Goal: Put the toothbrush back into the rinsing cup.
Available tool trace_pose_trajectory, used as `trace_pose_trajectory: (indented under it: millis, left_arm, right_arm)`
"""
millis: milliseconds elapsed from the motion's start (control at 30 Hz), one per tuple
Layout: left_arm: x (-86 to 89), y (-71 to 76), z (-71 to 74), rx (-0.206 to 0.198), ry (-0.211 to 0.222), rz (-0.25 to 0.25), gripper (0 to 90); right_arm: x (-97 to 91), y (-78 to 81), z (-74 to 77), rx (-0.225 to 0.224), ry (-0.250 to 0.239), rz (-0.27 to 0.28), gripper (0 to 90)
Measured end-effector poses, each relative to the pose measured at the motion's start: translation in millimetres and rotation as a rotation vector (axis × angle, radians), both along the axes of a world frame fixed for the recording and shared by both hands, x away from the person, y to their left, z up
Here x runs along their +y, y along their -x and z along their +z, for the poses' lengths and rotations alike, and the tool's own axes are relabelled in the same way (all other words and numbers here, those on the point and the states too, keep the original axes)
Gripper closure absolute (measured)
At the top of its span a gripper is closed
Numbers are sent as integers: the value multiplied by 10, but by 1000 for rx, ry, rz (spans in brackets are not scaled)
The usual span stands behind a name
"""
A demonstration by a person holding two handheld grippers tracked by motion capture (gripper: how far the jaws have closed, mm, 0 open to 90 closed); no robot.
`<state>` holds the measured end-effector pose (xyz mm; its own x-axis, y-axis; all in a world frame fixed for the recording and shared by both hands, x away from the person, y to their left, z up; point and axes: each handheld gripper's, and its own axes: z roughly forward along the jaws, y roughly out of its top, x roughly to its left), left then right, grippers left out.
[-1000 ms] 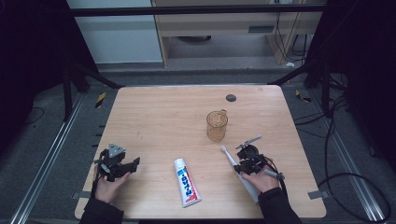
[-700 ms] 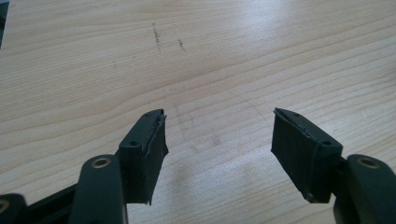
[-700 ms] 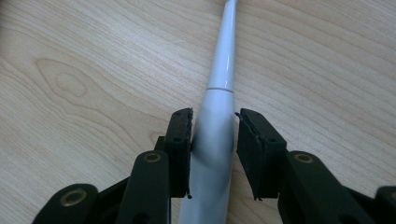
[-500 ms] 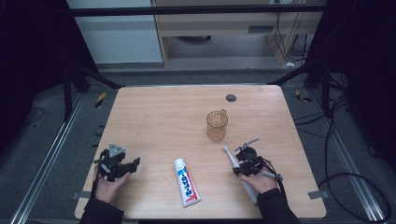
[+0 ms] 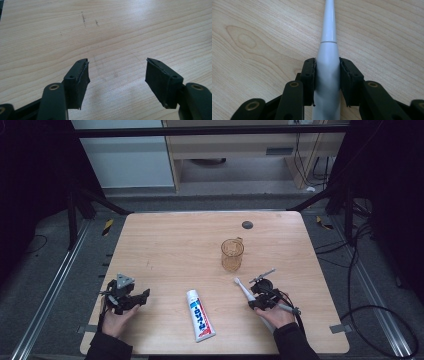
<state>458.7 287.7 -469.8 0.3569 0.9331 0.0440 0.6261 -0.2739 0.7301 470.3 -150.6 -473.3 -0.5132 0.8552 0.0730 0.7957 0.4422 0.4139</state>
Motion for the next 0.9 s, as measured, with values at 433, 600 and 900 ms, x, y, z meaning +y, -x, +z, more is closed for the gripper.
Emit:
trace_pose_trajectory:
  millis: [433,600,900]
  left_arm:
    - [0,0,2,0,2,1,351]
    - [0,0,3,0,3,1,352]
    - [-2,0,3,0,3,0,351]
  right_arm:
    - [-45,55,132,-33,-28,5,675]
    - [-71,75,206,-56,-59,-3,675]
    - [-122,120,370,-126,-123,-3,676]
